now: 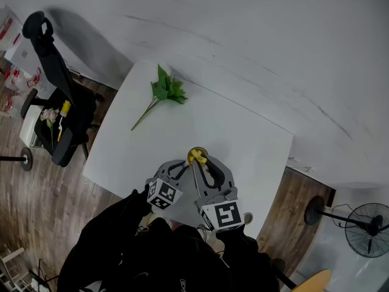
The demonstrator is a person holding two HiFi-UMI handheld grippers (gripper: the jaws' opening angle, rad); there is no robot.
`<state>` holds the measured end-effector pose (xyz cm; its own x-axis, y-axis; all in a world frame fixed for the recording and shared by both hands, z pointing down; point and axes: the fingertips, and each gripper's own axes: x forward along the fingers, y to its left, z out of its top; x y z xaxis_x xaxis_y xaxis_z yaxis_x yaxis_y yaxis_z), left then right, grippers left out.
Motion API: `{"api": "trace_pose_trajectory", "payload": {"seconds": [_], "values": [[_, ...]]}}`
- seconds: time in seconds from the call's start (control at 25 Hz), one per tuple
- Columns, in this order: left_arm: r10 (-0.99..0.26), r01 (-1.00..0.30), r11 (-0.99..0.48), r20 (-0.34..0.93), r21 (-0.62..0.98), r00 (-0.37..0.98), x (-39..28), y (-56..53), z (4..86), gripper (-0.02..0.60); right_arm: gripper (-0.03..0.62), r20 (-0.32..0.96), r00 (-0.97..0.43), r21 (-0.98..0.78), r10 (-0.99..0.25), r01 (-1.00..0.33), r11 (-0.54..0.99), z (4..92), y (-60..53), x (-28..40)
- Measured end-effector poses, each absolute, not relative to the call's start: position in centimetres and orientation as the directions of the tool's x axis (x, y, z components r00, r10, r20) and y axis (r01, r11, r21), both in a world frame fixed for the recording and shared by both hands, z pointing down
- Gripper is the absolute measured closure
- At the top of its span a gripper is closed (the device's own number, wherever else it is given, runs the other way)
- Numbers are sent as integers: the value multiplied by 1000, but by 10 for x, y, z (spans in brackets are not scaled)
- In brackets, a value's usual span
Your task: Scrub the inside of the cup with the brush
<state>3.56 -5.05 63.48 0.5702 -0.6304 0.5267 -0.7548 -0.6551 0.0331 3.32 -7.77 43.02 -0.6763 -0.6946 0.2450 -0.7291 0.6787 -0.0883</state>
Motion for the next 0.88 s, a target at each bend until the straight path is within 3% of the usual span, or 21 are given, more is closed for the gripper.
{"api": "trace_pose_trajectory", "payload": {"seconds": [0.36,0.88], "values": [[-621,-745,-665,517,51,589,36,-55,634,501,508,224,-651,-97,-725,-755,648,434,-117,30],[-605,-733,-678,525,55,599,36,-58,632,500,505,243,-574,-139,-782,-818,558,441,-137,75]]}}
